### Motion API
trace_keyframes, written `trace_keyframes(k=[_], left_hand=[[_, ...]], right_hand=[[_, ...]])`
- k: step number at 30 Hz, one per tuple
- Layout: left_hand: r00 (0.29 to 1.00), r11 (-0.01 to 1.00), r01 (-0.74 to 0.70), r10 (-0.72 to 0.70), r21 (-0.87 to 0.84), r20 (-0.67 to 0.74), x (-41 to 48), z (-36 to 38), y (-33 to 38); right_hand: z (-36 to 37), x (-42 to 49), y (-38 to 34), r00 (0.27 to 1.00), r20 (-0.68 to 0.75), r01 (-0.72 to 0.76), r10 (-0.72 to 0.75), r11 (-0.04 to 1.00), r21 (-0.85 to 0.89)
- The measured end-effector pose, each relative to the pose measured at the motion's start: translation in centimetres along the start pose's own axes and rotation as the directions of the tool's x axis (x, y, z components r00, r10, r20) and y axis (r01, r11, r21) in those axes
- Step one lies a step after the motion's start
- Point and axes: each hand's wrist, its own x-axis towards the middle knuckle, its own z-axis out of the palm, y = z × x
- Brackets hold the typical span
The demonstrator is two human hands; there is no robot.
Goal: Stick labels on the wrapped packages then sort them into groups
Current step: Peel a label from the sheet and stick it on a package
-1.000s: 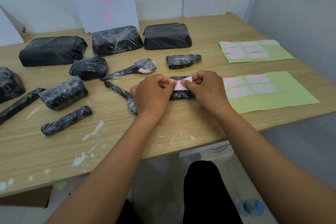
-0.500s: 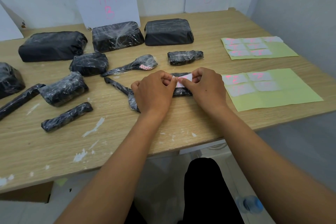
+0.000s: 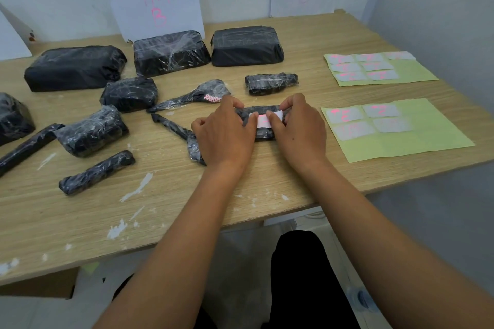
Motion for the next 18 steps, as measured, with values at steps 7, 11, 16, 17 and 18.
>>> trace_keyframes(k=[7,11,16,17,18], left_hand=[[1.000,0.999,-0.002,0.003,0.039,-0.016,-0.3,-0.3,0.2],[0.996,0.998,-0.063,0.064,-0.012,0.065,0.0,-0.8,-0.3],[0.959,0.969,-0.243,0.235,0.031,0.157,-0.2,-2.2,-1.1],[0.946,0.954,-0.292,0.277,0.071,0.169,-0.4,-2.3,-1.1],[0.930,0.934,-0.342,0.321,0.101,0.180,-0.6,-2.3,-1.0]], right_hand=[[-0.1,0.2,0.3,1.000,-0.002,0.016,-0.016,1.000,0.013],[-1.2,0.4,0.9,0.998,0.054,0.037,-0.043,0.992,0.121],[-2.9,-0.5,1.4,0.958,0.143,0.250,-0.250,0.968,0.012],[-3.0,-0.6,1.3,0.943,0.168,0.300,-0.289,0.953,-0.046],[-3.0,-0.8,1.1,0.926,0.201,0.344,-0.320,0.934,-0.096]])
